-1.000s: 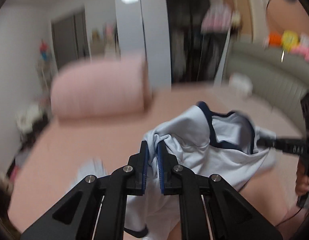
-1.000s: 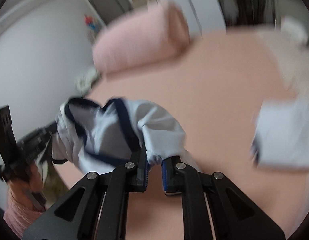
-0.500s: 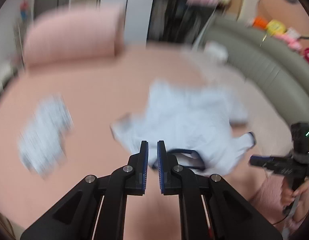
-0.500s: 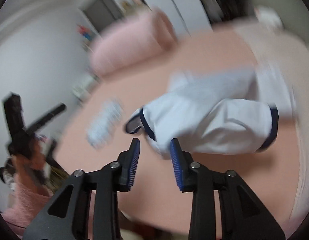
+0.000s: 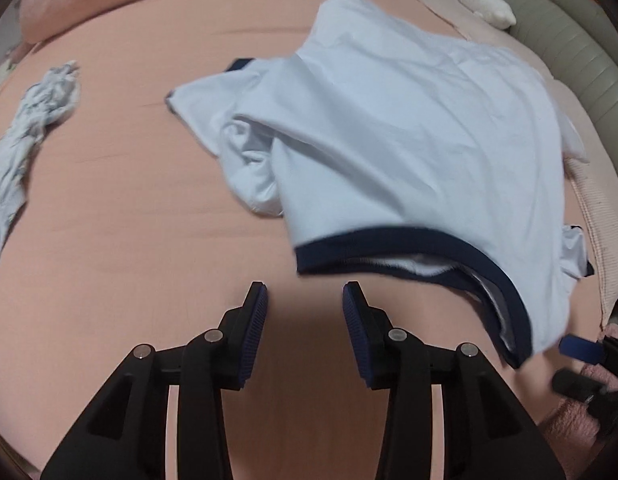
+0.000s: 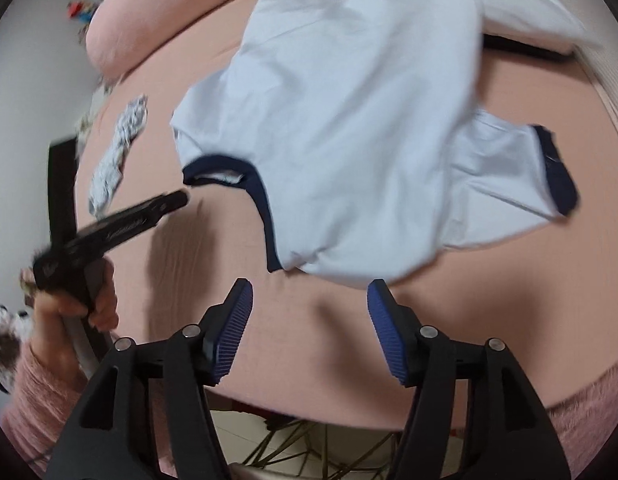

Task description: Fold clothes

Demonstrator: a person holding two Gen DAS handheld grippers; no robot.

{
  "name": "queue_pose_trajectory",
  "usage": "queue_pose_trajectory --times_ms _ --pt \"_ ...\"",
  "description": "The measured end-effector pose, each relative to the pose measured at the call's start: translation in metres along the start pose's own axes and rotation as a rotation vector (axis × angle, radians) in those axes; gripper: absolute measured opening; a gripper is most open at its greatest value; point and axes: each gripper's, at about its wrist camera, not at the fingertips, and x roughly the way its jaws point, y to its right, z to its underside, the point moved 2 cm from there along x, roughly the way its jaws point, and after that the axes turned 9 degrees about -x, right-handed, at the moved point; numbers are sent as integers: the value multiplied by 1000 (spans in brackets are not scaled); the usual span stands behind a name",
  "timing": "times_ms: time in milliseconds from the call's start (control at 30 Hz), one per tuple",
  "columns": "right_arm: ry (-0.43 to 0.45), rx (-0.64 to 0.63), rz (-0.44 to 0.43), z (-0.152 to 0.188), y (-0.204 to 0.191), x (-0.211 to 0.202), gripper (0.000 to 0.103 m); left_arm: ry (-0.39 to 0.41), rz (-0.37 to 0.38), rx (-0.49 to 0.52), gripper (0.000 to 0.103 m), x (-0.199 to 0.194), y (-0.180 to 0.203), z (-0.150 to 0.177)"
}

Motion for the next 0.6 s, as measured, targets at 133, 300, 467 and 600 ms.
queue_pose_trajectory --times_ms 133,300,467,600 --pt "27 -58 77 -13 -11 15 62 22 40 -19 41 11 4 -22" --pt "19 -150 324 -28 -14 52 60 51 55 -65 11 16 7 -42" --pt "87 -78 367 -32 5 24 28 143 129 -26 8 -30 17 -29" --pt "113 -59 381 -26 19 -2 27 142 172 -18 8 -56 16 -17"
